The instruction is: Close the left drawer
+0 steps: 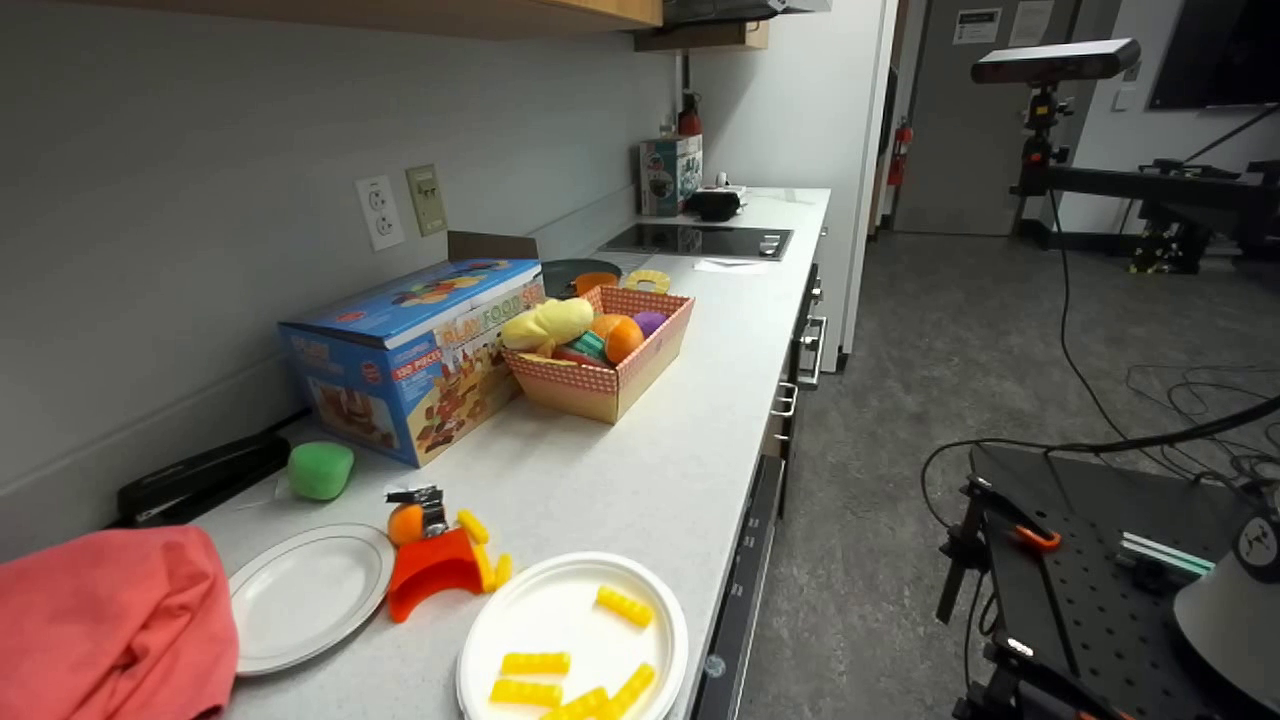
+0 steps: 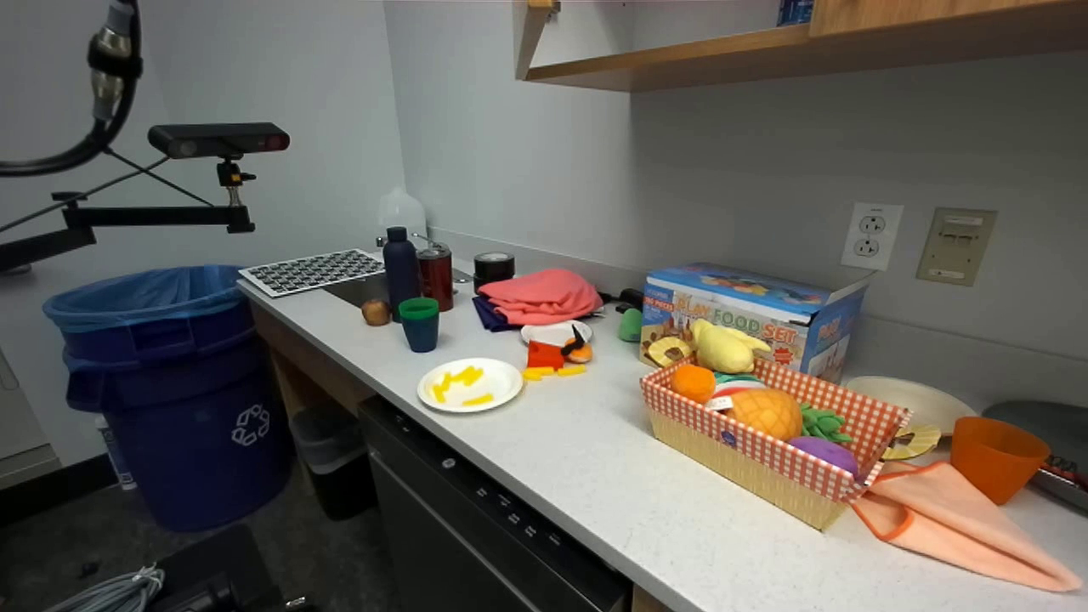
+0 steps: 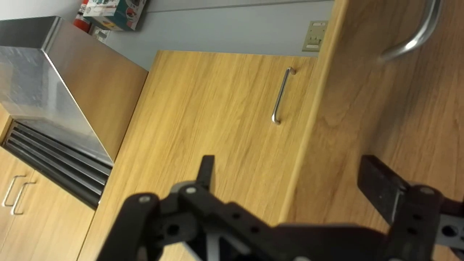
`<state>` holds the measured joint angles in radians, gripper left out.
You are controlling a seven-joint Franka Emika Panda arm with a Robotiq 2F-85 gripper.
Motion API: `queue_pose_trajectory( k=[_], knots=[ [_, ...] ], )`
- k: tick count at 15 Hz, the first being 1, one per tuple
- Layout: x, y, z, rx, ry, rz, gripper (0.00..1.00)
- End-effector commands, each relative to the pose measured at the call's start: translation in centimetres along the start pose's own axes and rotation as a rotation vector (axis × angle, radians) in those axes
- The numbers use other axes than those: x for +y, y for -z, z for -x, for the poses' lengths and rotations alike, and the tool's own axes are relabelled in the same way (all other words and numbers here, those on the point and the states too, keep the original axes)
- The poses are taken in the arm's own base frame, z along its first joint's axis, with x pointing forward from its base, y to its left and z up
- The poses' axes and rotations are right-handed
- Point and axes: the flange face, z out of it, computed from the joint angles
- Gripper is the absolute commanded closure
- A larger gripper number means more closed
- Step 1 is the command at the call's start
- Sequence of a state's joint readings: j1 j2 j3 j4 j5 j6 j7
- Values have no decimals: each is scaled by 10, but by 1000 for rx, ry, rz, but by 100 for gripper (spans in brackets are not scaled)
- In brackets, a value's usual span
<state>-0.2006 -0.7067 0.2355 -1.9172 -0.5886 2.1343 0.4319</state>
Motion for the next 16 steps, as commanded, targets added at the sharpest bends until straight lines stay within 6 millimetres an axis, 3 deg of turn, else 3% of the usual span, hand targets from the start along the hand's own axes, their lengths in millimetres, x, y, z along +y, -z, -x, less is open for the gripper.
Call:
queue_pose_trajectory(
  k=[1,10,15,16],
  knots=[
    [-1,0,-1,-4,-1,-1,0],
    [0,1,-1,-6,-2,-1,0],
    [-23,-84,7,-65,-106,-22,0],
    [-31,-98,1,-76,-115,-29,0]
  ],
)
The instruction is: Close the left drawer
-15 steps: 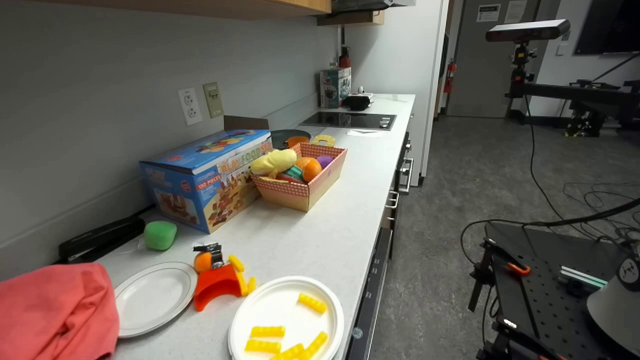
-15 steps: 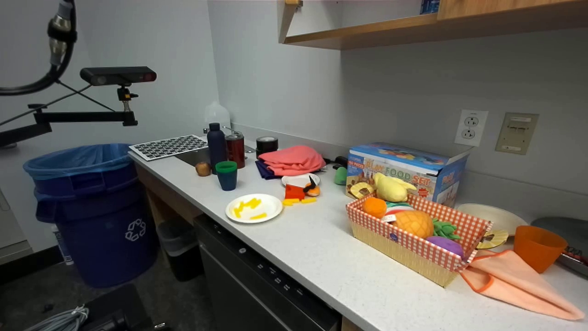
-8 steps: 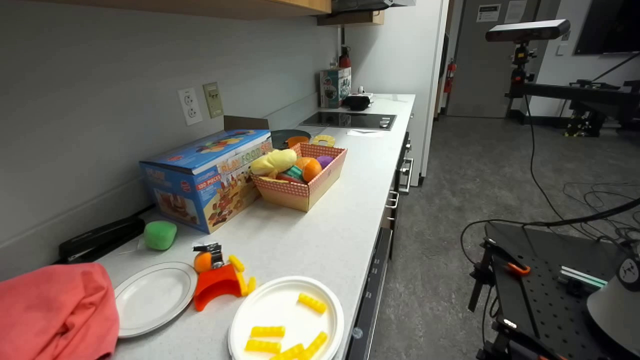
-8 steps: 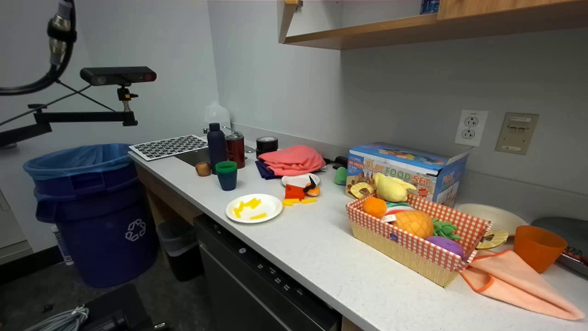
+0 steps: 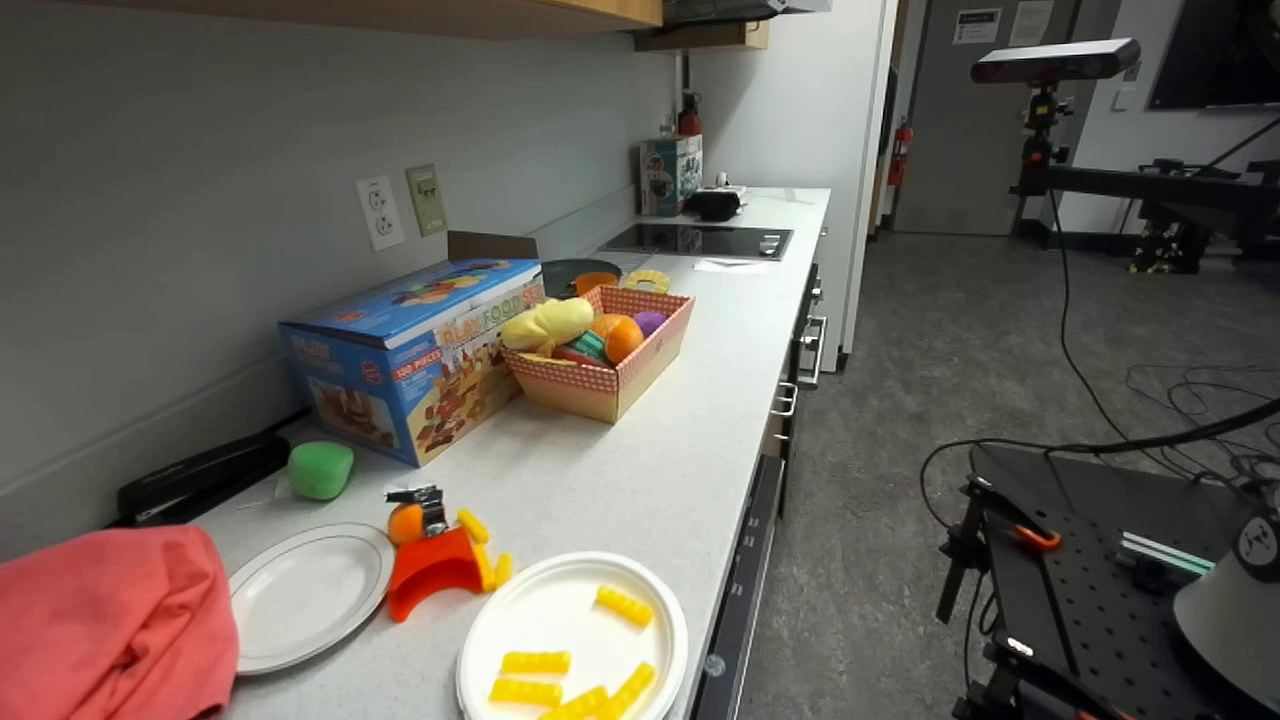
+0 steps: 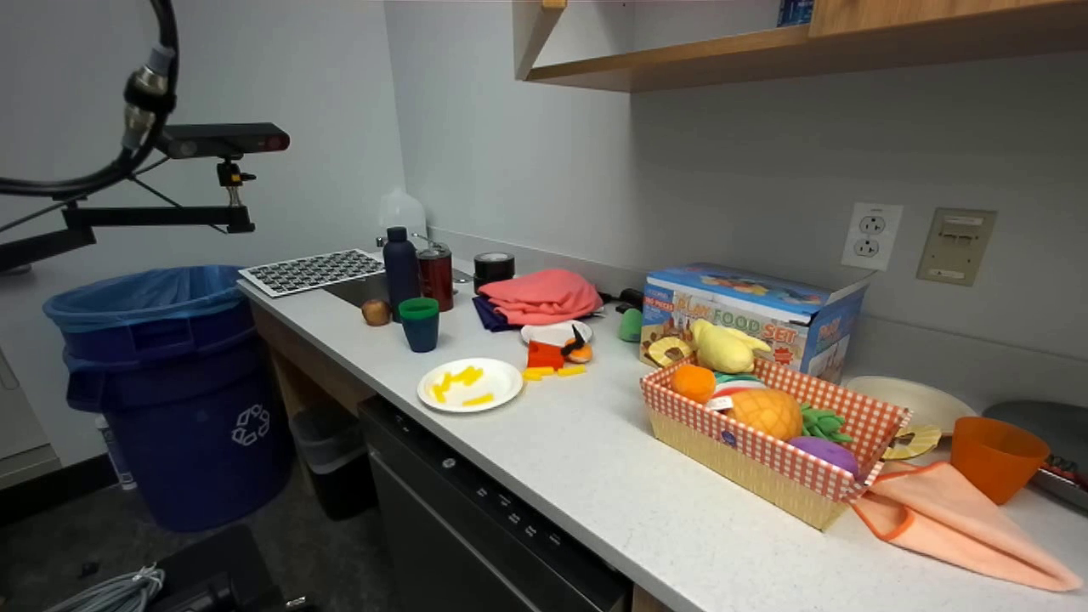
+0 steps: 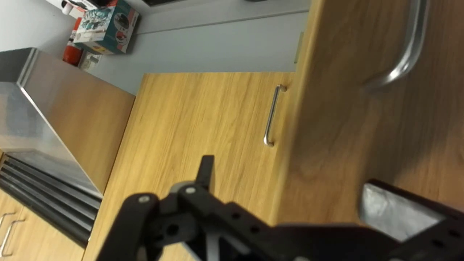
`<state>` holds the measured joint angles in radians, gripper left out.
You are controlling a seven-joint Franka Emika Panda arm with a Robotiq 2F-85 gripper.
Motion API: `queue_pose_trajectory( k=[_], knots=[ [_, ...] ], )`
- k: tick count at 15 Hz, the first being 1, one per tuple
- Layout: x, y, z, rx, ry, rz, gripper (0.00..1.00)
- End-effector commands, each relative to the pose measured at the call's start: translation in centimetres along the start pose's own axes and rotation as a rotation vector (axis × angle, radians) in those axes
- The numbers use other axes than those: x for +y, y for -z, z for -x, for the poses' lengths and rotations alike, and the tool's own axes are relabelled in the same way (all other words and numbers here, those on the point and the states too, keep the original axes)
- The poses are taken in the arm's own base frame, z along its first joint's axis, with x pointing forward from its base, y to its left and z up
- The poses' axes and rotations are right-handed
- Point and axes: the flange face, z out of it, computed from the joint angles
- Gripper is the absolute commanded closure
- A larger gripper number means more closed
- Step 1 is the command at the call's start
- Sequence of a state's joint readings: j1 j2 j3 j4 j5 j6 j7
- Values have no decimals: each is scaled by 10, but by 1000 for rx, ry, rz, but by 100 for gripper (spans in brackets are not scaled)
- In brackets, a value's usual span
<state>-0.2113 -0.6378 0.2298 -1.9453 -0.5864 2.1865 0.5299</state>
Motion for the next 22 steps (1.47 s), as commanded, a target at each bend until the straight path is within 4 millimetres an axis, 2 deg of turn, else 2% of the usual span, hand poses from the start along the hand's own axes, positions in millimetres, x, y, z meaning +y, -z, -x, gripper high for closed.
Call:
queue_pose_trajectory(
  k=[1,3,5,9,14,19,22],
  knots=[
    [-17,-65,-10,-25,-53,-7,0],
    [-25,-89,-20,-20,-70,-18,0],
    [-33,-98,-39,10,-77,-37,0],
    [-37,-102,-75,82,-80,-59,0],
    [-48,-98,-112,131,-63,-102,0],
    [-59,-82,-139,139,-52,-155,0],
    [-57,-68,-152,117,-33,-168,0]
  ],
)
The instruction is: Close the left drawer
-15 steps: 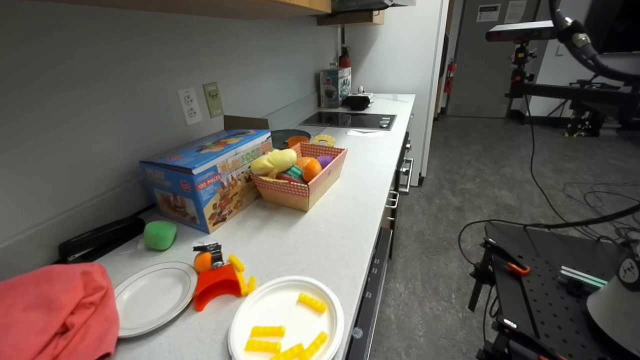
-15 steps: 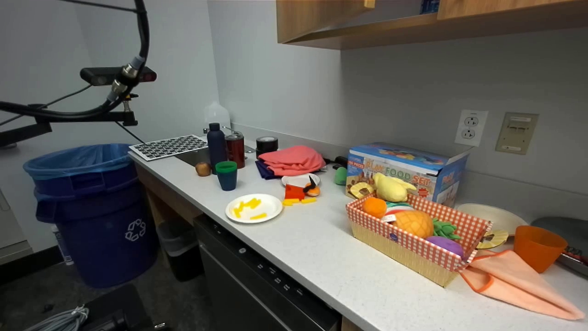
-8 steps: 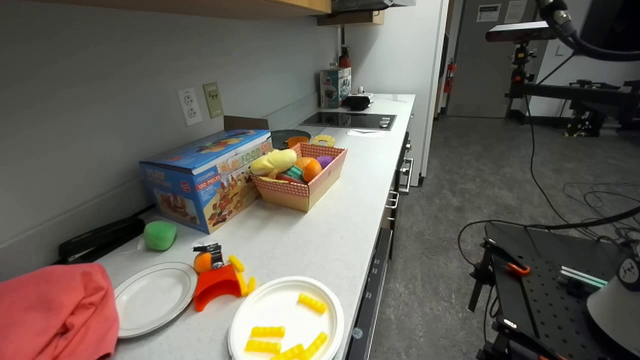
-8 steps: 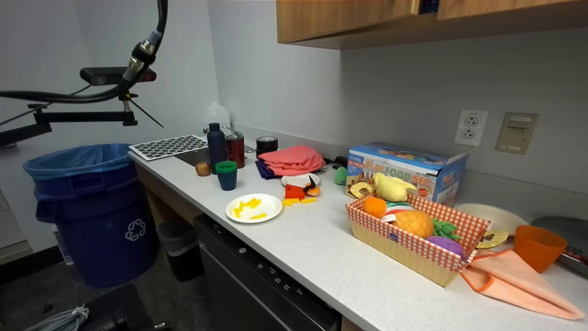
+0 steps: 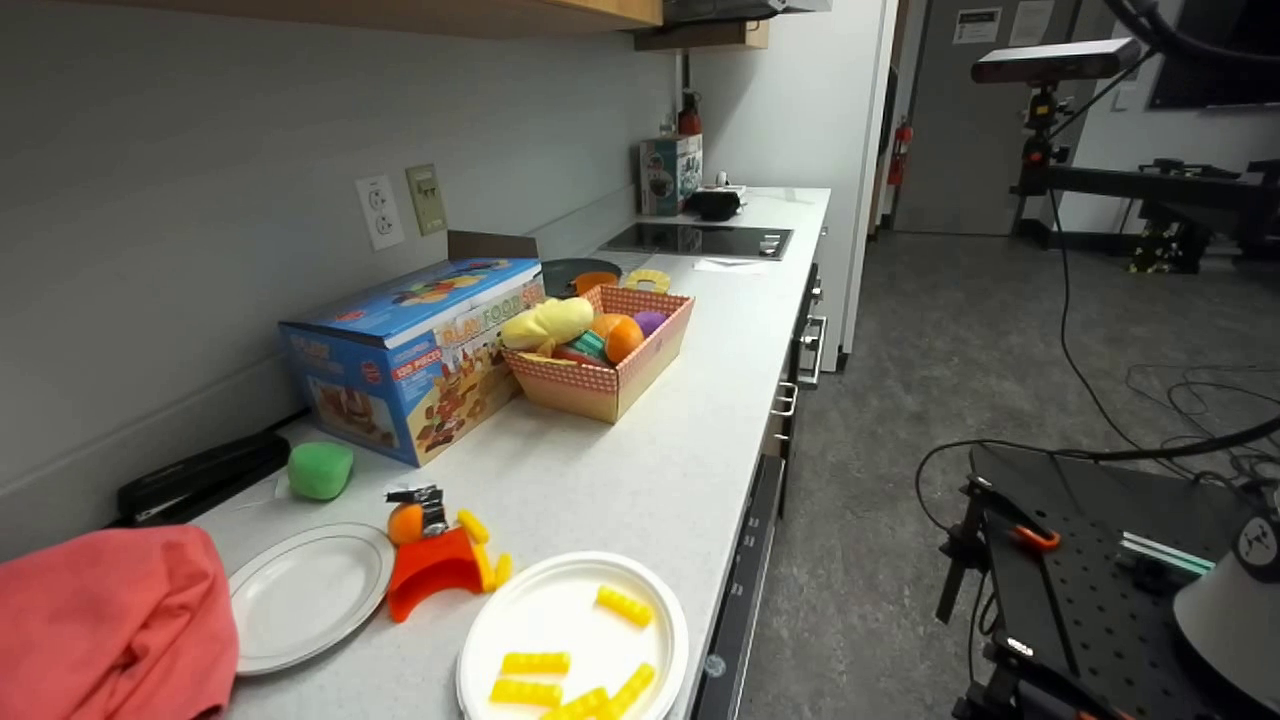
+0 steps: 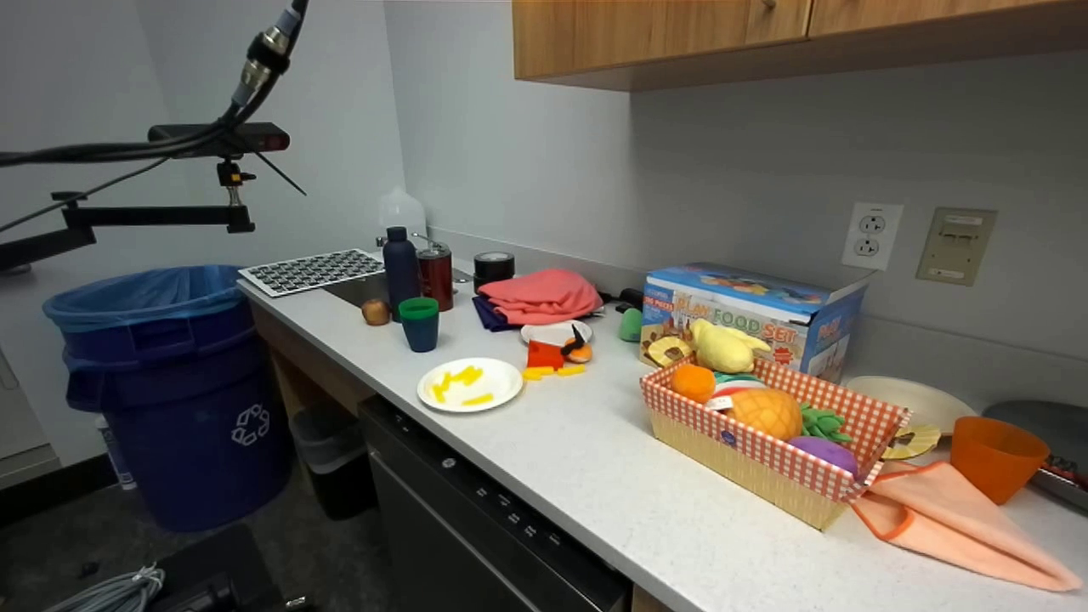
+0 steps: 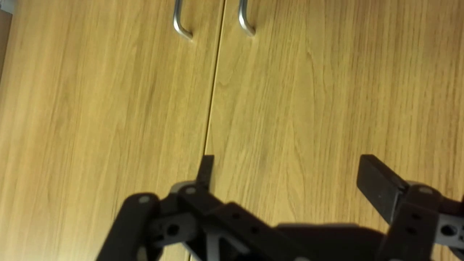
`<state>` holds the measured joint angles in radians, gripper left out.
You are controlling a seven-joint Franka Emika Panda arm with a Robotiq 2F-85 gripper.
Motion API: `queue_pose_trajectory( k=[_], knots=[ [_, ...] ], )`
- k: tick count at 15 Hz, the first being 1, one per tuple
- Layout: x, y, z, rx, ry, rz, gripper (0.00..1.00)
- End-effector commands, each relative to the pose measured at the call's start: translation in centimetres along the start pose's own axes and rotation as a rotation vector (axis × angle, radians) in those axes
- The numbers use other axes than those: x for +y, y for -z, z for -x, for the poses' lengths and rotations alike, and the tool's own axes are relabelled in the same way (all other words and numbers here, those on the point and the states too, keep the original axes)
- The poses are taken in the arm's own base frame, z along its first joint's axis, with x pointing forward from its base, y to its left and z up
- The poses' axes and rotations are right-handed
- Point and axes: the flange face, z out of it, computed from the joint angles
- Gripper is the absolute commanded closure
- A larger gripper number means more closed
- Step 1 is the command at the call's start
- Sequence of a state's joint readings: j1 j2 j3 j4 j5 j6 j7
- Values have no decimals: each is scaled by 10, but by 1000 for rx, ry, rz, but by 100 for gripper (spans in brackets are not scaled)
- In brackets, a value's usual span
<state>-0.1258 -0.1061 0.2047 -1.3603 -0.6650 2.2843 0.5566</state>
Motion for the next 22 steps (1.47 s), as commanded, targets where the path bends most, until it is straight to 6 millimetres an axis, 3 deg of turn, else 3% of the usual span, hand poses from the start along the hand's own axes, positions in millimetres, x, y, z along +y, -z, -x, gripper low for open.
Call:
queue_pose_trajectory(
  k=[1,8,10,13,15,16,18,22],
  knots=[
    [1,13,-26,-41,28,-26,0],
    [14,44,-39,-209,84,-12,0],
    [50,53,-9,-269,75,-19,0],
    [75,53,13,-324,76,-29,0],
    [93,63,19,-334,87,-16,0],
    [77,48,5,-318,71,-1,0],
    [89,57,12,-326,75,6,0],
    [90,59,16,-335,80,8,0]
  ],
)
